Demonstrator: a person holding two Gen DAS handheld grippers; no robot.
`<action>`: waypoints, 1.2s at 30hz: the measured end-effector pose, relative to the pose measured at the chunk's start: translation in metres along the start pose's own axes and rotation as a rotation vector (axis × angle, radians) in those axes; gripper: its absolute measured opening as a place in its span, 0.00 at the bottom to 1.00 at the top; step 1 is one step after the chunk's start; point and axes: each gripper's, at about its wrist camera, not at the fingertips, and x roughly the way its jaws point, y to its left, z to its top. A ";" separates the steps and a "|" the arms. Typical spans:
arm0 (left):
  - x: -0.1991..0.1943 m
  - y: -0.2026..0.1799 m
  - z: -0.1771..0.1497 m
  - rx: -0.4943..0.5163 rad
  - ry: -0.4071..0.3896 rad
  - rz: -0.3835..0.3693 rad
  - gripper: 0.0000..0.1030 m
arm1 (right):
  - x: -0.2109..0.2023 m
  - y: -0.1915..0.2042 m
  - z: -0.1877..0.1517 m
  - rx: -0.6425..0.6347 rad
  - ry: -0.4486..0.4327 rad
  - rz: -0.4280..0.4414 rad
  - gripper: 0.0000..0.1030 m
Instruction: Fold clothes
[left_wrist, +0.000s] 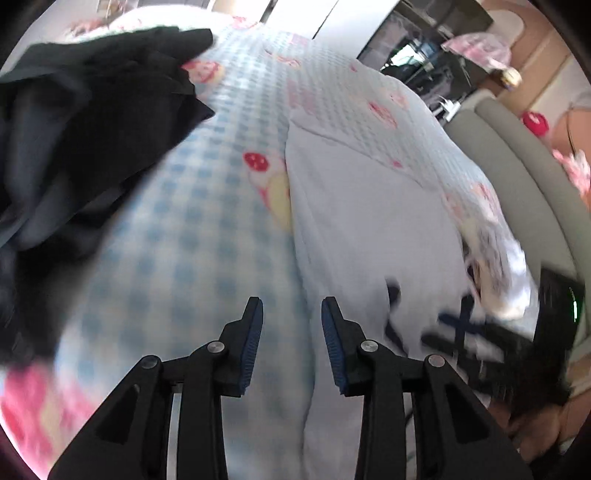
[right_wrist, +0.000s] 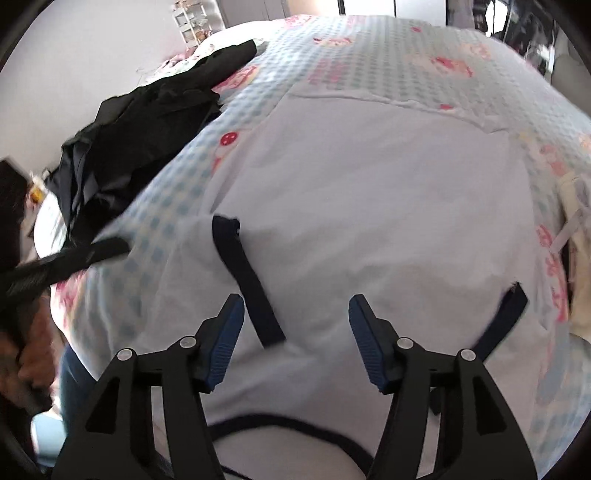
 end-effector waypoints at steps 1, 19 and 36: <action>0.015 -0.001 0.005 -0.006 0.029 0.002 0.33 | 0.003 0.003 0.001 -0.006 0.004 0.001 0.59; 0.009 -0.018 0.001 0.029 0.053 0.040 0.06 | 0.025 -0.002 -0.022 -0.020 0.059 0.023 0.63; 0.045 -0.018 -0.017 0.065 0.157 0.063 0.06 | -0.057 -0.065 -0.022 0.142 -0.064 -0.032 0.63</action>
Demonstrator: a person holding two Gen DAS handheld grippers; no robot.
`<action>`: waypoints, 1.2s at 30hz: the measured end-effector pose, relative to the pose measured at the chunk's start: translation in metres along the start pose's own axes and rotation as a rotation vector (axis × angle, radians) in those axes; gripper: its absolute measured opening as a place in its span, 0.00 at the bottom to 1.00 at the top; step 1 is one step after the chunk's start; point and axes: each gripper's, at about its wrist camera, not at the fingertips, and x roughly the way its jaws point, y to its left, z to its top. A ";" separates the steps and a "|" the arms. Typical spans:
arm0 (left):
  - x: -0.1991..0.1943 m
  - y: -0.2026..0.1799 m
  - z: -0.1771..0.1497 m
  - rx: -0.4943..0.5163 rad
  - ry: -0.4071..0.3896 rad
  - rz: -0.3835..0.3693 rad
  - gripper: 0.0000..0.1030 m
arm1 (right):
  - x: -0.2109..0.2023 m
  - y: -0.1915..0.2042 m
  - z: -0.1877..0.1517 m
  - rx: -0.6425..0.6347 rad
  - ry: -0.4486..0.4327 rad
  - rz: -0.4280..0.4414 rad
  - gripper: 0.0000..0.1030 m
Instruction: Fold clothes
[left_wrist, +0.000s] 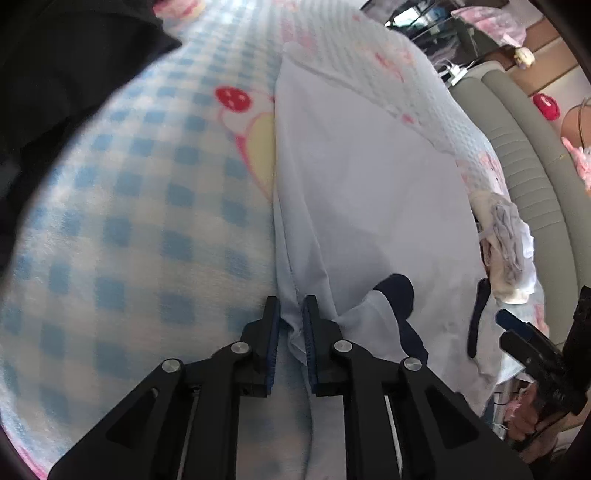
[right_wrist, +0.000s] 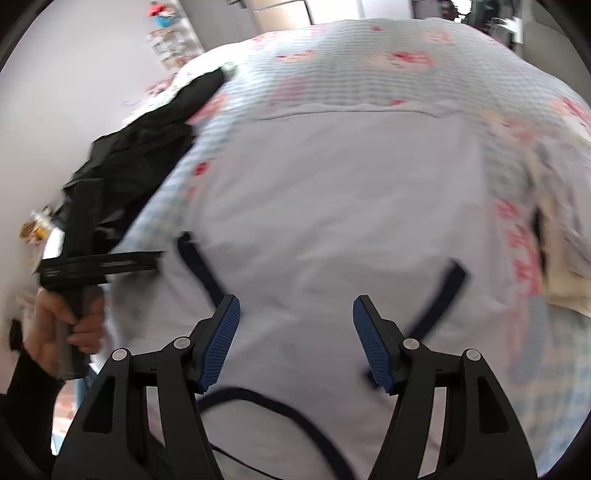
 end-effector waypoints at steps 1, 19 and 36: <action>-0.002 -0.004 -0.002 0.030 0.000 0.066 0.02 | -0.002 -0.006 -0.002 0.015 0.003 -0.012 0.63; -0.067 -0.081 -0.123 0.195 -0.205 0.041 0.31 | -0.042 -0.062 -0.090 0.078 0.035 -0.160 0.63; -0.046 -0.111 -0.139 0.186 -0.160 0.033 0.43 | -0.077 -0.071 -0.146 0.101 -0.052 -0.056 0.66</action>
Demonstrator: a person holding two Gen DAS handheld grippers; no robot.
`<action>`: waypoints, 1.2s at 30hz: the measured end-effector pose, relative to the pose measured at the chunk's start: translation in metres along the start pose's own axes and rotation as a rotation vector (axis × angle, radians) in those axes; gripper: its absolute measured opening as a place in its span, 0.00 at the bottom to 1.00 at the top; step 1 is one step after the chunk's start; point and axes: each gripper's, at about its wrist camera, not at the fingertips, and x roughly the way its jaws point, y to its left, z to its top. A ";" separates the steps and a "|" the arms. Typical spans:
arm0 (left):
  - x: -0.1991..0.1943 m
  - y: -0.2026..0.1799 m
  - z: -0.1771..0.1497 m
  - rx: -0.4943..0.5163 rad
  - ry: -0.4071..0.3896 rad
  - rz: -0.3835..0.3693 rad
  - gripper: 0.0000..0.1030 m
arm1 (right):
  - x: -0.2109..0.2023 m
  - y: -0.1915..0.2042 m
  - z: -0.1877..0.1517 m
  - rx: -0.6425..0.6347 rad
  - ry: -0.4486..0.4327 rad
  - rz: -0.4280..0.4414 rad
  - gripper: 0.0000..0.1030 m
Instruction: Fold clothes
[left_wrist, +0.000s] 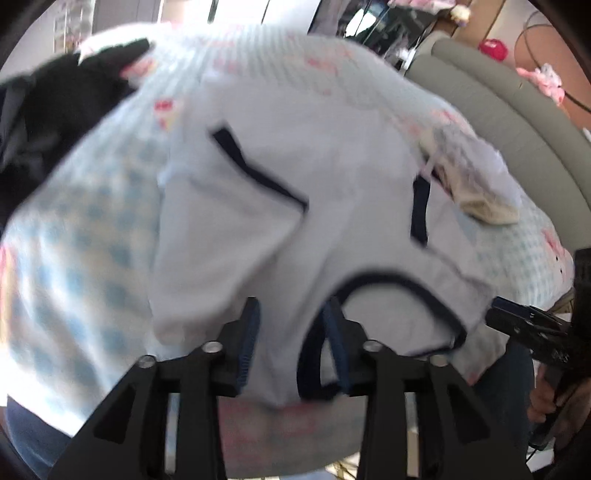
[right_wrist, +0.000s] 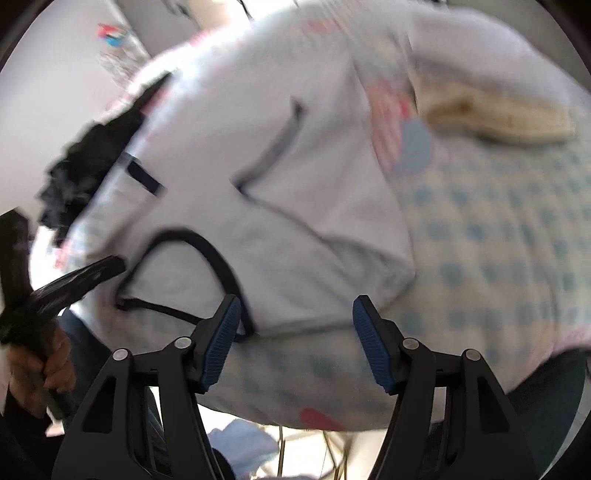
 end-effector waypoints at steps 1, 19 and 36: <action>0.004 0.000 0.008 0.015 0.011 0.009 0.43 | -0.004 -0.002 0.002 -0.010 -0.018 -0.024 0.67; -0.030 0.065 0.038 -0.205 -0.097 0.106 0.48 | -0.013 -0.055 0.020 0.099 -0.026 -0.091 0.68; 0.008 0.059 0.072 -0.055 -0.003 0.115 0.47 | 0.023 -0.050 0.030 -0.011 0.106 -0.212 0.76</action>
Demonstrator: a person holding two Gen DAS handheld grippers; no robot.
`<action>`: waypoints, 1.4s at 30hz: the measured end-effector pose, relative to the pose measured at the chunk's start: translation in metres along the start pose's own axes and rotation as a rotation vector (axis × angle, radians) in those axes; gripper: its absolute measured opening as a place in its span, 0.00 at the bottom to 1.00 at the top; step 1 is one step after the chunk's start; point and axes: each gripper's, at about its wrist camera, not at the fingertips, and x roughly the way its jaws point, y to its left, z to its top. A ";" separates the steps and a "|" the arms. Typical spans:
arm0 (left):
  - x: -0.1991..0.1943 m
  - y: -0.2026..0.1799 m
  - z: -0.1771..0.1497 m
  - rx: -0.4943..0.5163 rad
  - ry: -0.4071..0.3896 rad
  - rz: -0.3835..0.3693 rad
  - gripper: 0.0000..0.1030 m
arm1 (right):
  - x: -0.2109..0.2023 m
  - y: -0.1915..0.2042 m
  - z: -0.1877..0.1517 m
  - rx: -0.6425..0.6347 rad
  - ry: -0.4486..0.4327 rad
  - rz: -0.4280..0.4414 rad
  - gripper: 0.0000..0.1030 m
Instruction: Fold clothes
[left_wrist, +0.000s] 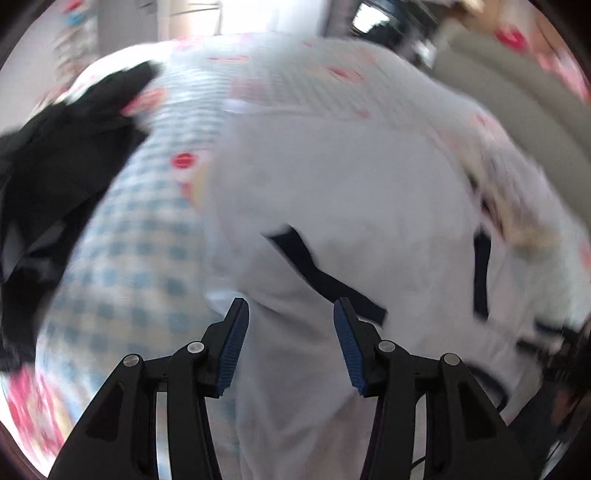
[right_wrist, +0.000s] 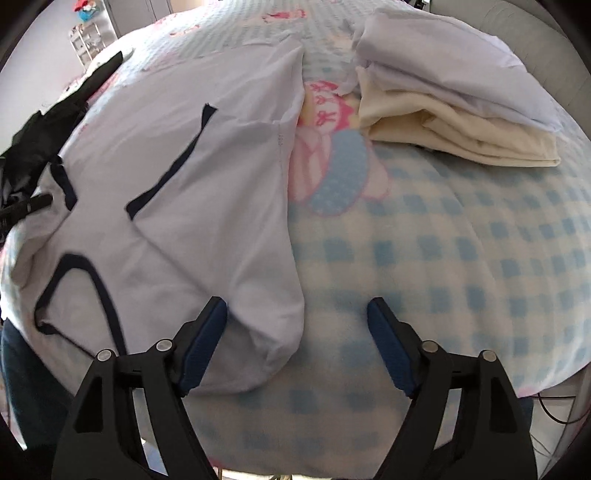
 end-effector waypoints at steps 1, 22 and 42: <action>-0.005 0.009 -0.001 -0.050 -0.008 -0.006 0.46 | -0.005 -0.002 -0.001 -0.002 -0.012 -0.002 0.76; -0.001 0.013 0.003 0.089 -0.024 0.124 0.30 | -0.016 0.012 0.015 -0.043 -0.104 -0.039 0.77; 0.010 0.006 -0.037 0.096 0.160 0.114 0.44 | -0.001 -0.009 -0.017 0.098 0.029 0.144 0.81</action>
